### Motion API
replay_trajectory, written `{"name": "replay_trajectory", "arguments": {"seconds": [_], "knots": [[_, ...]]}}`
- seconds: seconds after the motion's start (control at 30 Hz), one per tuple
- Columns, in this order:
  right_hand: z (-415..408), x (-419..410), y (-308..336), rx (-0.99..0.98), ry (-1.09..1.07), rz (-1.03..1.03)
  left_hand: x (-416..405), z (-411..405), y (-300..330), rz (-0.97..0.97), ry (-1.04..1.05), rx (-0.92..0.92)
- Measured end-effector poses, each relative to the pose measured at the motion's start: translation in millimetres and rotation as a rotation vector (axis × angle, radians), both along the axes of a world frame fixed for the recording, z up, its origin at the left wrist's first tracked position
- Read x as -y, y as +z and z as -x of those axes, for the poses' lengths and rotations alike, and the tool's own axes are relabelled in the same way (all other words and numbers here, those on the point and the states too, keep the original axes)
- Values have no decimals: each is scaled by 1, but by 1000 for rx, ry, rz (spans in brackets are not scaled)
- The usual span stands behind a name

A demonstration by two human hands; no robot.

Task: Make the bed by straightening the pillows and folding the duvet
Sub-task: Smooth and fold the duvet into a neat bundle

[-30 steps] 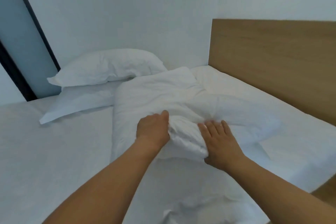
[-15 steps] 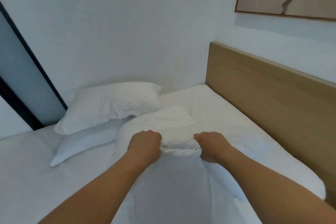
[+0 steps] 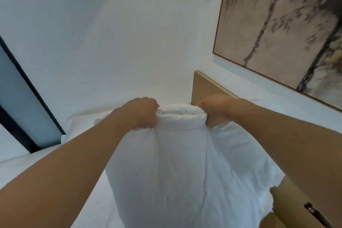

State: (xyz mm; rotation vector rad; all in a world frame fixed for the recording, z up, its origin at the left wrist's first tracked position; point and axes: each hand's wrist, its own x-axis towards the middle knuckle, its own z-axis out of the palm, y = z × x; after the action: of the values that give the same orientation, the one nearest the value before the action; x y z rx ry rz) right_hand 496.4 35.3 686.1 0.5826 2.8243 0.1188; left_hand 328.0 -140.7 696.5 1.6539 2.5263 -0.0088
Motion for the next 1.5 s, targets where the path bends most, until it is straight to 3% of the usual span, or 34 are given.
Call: {"name": "replay_trajectory", "arguments": {"seconds": [0.13, 0.3, 0.6, 0.77, 0.87, 0.93, 1.07, 1.17, 1.27, 1.37, 1.5], "knots": [[-29, -34, -4, 82, -52, 40, -41, -19, -16, 34, -47, 62], [-58, -104, -14, 59, -54, 44, -114, -47, -24, 8, -72, 0], [-75, -253, 26, -257, 182, -240, -225, -96, 12, -187, 93, -402], [-85, -289, 7, -485, 287, -403, -245, -114, -24, -453, 5, -603], [-99, -311, -68, -647, 343, -481, -266, -124, -99, -560, -18, -620], [-110, -327, -158, -697, 388, -508, -279, -137, -192, -571, -39, -623], [-164, -338, -409, -504, 404, -393, -295, -196, -461, -404, -49, -407], [-218, -334, -615, -246, 363, -316, -304, -257, -661, -173, -30, -271], [-257, -323, -775, -89, 314, -224, -306, -303, -797, 51, 22, -131], [-276, -323, -832, -153, 265, -210, -303, -319, -855, 46, -28, -157], [-290, -329, -770, -248, 240, -200, -303, -328, -806, -139, 100, -170]]}}
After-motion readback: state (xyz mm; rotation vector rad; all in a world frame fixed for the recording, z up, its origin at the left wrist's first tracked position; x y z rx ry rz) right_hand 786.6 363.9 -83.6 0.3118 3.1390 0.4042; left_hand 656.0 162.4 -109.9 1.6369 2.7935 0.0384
